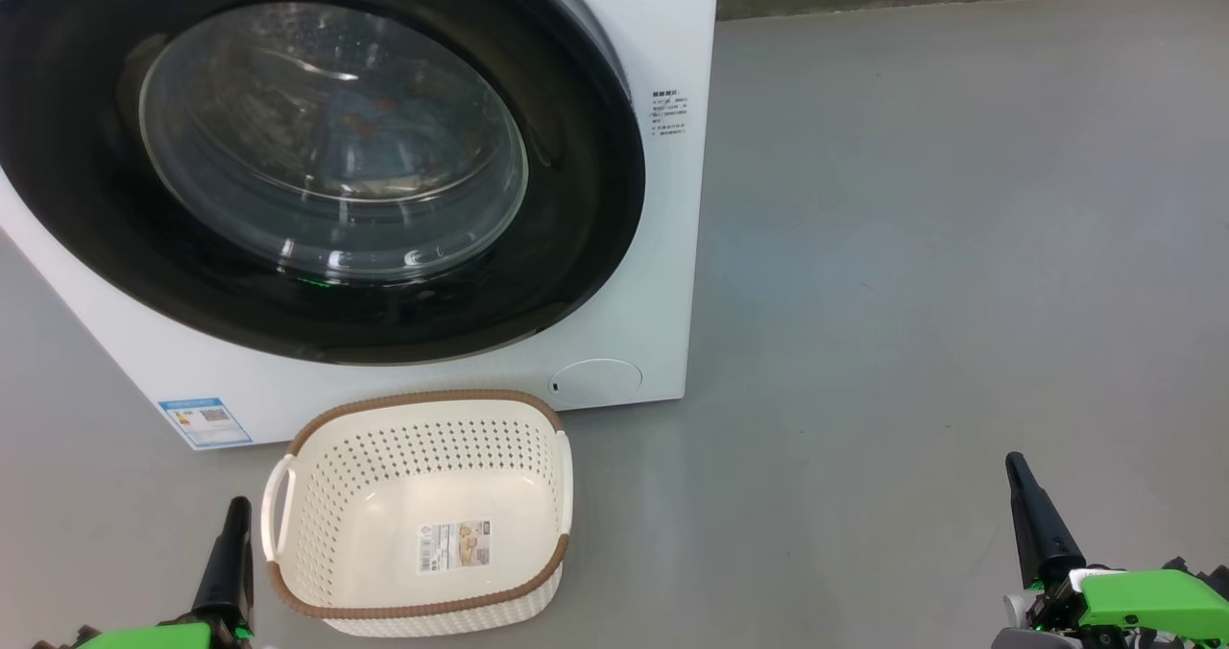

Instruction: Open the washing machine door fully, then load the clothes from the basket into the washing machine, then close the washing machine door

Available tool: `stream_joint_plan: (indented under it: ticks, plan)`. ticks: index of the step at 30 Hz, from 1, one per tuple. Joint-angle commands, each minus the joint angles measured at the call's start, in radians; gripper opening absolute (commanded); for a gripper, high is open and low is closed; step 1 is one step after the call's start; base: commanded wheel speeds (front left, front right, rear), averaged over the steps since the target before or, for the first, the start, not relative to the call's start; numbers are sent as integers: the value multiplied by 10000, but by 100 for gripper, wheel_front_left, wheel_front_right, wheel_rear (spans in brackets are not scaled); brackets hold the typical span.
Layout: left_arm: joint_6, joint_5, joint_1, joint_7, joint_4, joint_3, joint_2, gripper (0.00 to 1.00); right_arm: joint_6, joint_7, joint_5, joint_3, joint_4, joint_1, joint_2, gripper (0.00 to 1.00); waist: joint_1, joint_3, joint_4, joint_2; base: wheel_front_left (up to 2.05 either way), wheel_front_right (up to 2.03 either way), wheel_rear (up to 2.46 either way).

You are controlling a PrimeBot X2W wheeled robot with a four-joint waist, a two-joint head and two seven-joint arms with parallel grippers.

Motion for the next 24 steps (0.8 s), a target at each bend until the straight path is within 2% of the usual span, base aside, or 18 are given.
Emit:
stream_joint_plan:
  ticks: [1,24]
  plan:
    - [-104,-35,-384,30,-188,327,198,0,-13,75,43,241,-248,-395,-60,0,0,0,0,-1,0,0,0]
    - [-104,-35,-383,30,-188,327,198,0,-13,75,43,242,-248,-395,-60,0,0,0,0,-1,0,0,0]
